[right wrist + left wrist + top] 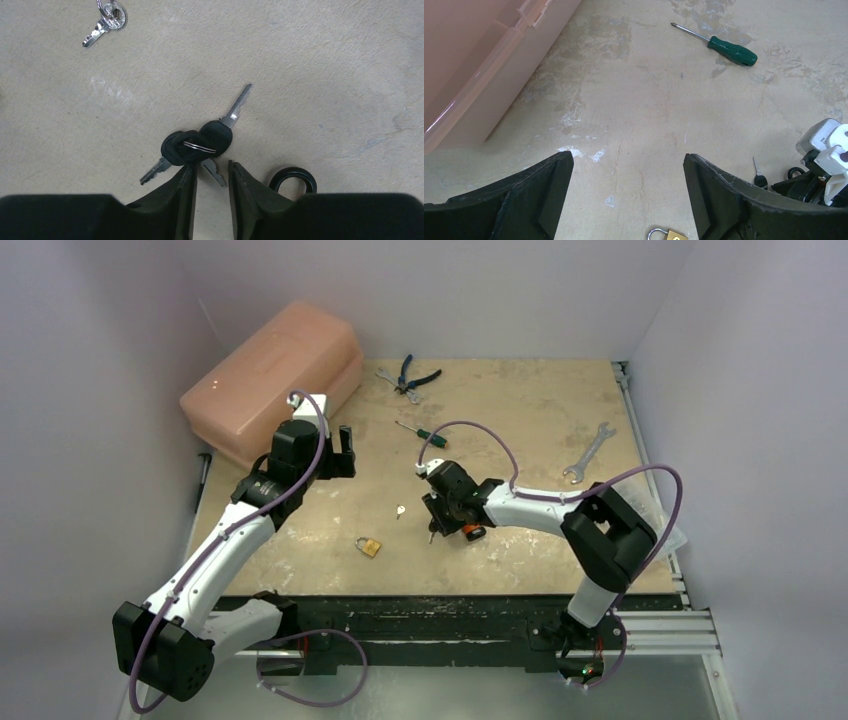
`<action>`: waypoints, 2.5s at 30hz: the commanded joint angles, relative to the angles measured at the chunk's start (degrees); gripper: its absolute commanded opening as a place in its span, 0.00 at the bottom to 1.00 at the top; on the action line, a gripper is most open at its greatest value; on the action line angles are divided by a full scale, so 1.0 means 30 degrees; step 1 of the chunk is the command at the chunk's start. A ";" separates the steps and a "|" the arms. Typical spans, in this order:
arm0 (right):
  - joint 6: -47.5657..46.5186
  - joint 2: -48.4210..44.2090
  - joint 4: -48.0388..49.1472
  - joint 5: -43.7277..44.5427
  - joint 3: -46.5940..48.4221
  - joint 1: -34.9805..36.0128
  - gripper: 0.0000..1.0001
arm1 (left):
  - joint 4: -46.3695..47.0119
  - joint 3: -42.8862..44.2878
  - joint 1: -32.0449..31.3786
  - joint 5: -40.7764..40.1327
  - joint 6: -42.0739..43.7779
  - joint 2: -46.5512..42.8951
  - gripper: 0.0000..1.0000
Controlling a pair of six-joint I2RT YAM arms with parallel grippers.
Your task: Unlock with the key
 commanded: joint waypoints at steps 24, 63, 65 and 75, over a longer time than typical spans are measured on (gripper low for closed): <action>0.1177 -0.3032 -0.0124 -0.1526 -0.1208 0.0542 0.00 | 0.0521 0.0323 0.0170 0.0776 0.0208 -0.0281 0.86; 0.1065 -1.0653 -0.4904 -1.0234 0.0636 0.0513 0.00 | 1.2927 -0.7101 -0.3401 1.2814 0.1007 -0.5056 0.76; 0.1066 -1.0854 -0.4802 -1.0871 0.0418 0.0513 0.00 | 1.4461 -0.7888 -0.3403 1.3901 0.1073 -0.5687 0.74; 0.0700 -1.1030 -0.5411 -1.1827 0.0556 0.0513 0.00 | 1.6984 -0.9482 -0.3750 1.8151 0.1077 -0.7113 0.72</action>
